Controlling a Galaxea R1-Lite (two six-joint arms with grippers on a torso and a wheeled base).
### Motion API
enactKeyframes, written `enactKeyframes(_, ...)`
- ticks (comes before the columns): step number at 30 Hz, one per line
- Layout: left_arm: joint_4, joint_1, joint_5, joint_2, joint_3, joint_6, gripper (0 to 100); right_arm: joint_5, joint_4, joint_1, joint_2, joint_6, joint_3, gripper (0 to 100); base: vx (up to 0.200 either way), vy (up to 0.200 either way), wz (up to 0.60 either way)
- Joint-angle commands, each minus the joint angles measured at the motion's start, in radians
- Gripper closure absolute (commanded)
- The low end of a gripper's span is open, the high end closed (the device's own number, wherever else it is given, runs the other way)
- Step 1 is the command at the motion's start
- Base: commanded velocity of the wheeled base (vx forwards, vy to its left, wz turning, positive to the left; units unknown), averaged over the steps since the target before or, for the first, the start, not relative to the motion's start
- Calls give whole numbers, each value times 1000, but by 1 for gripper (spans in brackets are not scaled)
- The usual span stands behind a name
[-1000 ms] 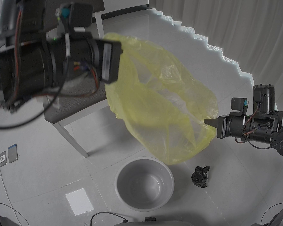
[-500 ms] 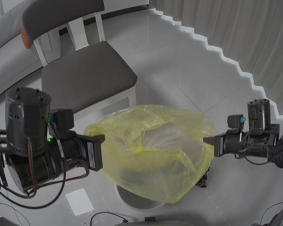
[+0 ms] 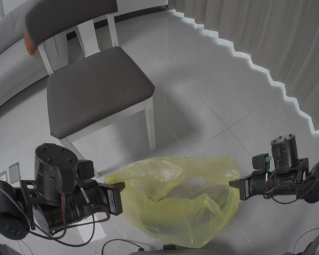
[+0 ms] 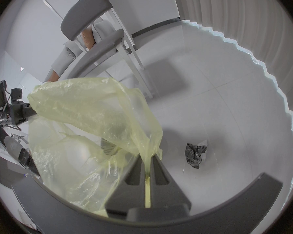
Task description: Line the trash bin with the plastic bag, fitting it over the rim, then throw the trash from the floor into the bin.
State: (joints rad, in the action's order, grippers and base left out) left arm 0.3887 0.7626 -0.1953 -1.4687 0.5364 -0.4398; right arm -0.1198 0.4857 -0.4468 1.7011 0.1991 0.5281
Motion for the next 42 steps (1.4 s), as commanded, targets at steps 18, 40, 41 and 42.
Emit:
enactKeyframes(18,231,-121,73,-354,-127,-5,100,-9,241,7,525,-46,73,100,0,0,0)
enactKeyframes(40,587,-278,139,-571,-185,102,100,-67,247,5,626,-46,248,100,0,0,0)
enactKeyframes(41,615,-282,151,-587,-199,108,100,-67,237,-1,629,-47,259,100,0,0,0)
enactKeyframes(42,624,-279,154,-585,-211,108,100,-67,229,-1,629,-47,262,100,0,0,0)
